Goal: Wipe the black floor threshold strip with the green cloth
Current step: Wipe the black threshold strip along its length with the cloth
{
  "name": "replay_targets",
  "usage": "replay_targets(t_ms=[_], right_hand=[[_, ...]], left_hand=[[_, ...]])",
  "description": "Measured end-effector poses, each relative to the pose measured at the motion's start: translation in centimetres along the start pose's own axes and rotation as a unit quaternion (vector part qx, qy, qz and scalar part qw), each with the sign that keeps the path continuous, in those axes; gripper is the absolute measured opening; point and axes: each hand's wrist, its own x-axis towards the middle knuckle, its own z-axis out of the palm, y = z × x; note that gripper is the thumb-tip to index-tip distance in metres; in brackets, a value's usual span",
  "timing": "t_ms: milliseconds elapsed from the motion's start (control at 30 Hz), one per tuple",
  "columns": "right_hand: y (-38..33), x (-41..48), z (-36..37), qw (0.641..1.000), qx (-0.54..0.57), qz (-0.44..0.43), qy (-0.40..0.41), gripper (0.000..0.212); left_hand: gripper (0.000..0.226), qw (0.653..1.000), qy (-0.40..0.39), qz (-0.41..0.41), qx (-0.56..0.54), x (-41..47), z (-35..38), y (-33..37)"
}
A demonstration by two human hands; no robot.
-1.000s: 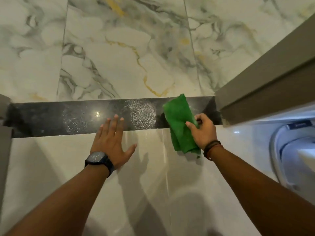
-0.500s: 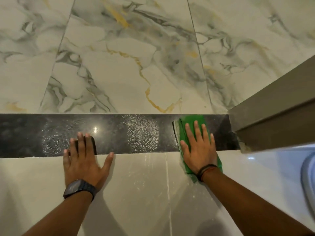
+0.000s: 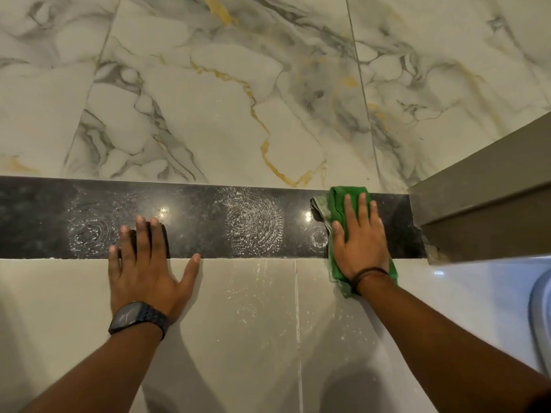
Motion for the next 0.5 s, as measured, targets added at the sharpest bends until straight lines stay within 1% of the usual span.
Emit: replay_targets(t_ms=[100, 233, 300, 400, 500], right_hand=[[-2.7, 1.0, 0.0, 0.999, -0.003, -0.031, -0.01, 0.057], [-7.8, -0.1, 0.9, 0.984, -0.021, -0.174, -0.039, 0.054], [-9.0, -1.6, 1.2, 0.973, -0.018, -0.224, -0.05, 0.053], [-7.8, -3.3, 1.0, 0.962, -0.017, -0.267, -0.056, 0.051], [-4.9, -4.3, 0.6, 0.953, -0.015, -0.297, -0.058, 0.049]], left_hand=[[0.09, 1.0, 0.002, -0.001, -0.002, 0.0, 0.1, 0.0], [0.09, 1.0, 0.002, -0.001, 0.004, 0.0, 0.0, 0.0], [0.09, 1.0, 0.002, 0.001, 0.005, 0.0, 0.0, -0.1], [0.09, 1.0, 0.0, 0.002, 0.004, 0.0, 0.0, -0.2], [0.09, 1.0, -0.003, 0.003, 0.004, -0.1, -0.1, -0.2]])
